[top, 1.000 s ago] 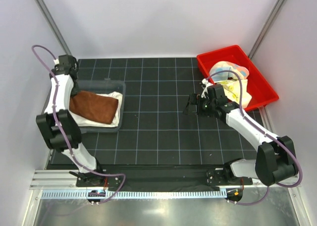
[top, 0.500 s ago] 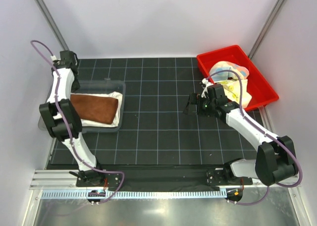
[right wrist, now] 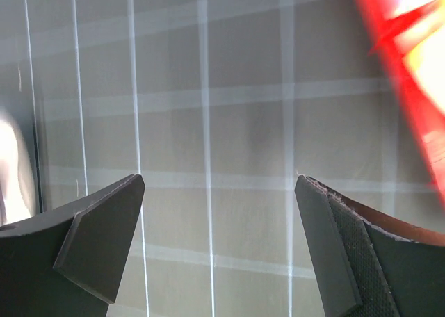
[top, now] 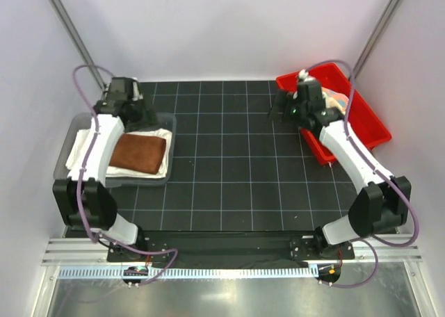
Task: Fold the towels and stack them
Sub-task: Grab crumpled towel
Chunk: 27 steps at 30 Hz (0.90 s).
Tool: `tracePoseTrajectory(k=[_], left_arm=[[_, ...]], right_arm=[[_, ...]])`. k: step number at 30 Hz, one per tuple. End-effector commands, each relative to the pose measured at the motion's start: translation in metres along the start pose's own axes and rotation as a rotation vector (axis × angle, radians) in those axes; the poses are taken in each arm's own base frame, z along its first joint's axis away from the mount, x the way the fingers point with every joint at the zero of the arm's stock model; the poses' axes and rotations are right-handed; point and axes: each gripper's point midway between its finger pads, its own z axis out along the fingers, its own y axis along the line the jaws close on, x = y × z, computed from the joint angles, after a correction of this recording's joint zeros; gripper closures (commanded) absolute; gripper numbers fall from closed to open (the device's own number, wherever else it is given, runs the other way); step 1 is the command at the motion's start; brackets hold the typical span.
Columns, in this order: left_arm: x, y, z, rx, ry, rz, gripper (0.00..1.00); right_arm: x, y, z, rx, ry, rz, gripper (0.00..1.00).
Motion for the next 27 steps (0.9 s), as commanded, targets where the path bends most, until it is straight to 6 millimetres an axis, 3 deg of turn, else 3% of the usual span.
tracePoseTrajectory(k=[1, 2, 3, 4, 5, 6, 9, 12, 13, 17, 22, 25, 26, 27], left_arm=[[0.017, -0.084, -0.042, 0.258, -0.064, 0.158, 0.27], [0.033, -0.11, -0.053, 0.322, -0.056, 0.21, 0.05], [0.043, -0.118, -0.053, 0.34, -0.047, 0.233, 0.0], [0.051, -0.126, -0.055, 0.355, -0.041, 0.251, 0.0], [0.062, -0.147, -0.062, 0.414, -0.047, 0.292, 0.0], [0.074, -0.153, -0.06, 0.432, -0.025, 0.316, 0.0], [0.105, -0.184, -0.063, 0.508, 0.007, 0.425, 0.0], [0.132, -0.201, -0.068, 0.589, 0.073, 0.49, 0.0], [0.136, -0.205, -0.072, 0.61, 0.083, 0.497, 0.01], [0.143, -0.213, -0.085, 0.663, 0.063, 0.488, 0.0], [0.122, -0.205, -0.094, 0.633, -0.046, 0.442, 0.0], [0.124, -0.199, -0.093, 0.64, -0.029, 0.44, 0.0], [0.119, -0.198, -0.092, 0.648, -0.037, 0.42, 0.0], [0.123, -0.201, -0.094, 0.683, -0.02, 0.418, 0.0]], right_arm=[[-0.059, -0.042, -0.005, 0.196, -0.102, 0.059, 0.0], [-0.071, -0.06, -0.005, 0.239, -0.124, 0.072, 0.0], [-0.074, -0.076, 0.005, 0.285, -0.111, 0.062, 0.0], [-0.088, -0.093, 0.003, 0.348, -0.146, 0.074, 0.0], [-0.098, -0.12, 0.001, 0.398, -0.158, 0.109, 0.0], [-0.1, -0.129, 0.011, 0.418, -0.147, 0.123, 0.0], [-0.113, -0.193, 0.014, 0.534, -0.182, 0.236, 0.0], [-0.116, -0.23, 0.034, 0.587, -0.165, 0.304, 0.0], [-0.122, -0.234, 0.039, 0.59, -0.167, 0.311, 0.0], [-0.108, -0.251, 0.078, 0.588, -0.084, 0.344, 0.03], [-0.099, -0.249, 0.095, 0.545, -0.065, 0.369, 0.08], [-0.097, -0.252, 0.098, 0.551, -0.068, 0.358, 0.11], [-0.097, -0.253, 0.098, 0.551, -0.065, 0.354, 0.14], [-0.097, -0.251, 0.098, 0.547, -0.057, 0.348, 0.27]])
